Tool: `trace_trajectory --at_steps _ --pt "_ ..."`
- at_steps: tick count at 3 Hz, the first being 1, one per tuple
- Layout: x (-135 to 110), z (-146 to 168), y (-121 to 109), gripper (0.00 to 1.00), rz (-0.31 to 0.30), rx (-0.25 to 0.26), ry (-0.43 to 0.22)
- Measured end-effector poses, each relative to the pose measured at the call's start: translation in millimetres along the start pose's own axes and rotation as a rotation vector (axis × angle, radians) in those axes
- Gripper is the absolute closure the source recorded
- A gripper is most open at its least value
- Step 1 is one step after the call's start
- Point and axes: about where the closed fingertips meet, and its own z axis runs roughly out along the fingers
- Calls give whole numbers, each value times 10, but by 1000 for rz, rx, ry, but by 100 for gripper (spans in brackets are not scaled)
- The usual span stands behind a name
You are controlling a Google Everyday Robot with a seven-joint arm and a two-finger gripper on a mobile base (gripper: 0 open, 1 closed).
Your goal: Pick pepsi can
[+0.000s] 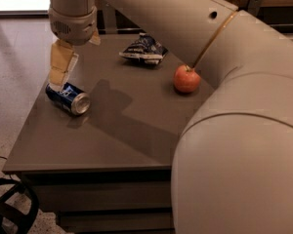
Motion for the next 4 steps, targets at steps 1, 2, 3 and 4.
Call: trace_trajectory --at_steps 1,2,3,4 --pt "-96 173 168 0 19 17 73" --pt "-214 362 338 0 36 24 145" --pt "-317 608 359 0 114 9 167" --pt "-286 727 244 0 205 5 157"
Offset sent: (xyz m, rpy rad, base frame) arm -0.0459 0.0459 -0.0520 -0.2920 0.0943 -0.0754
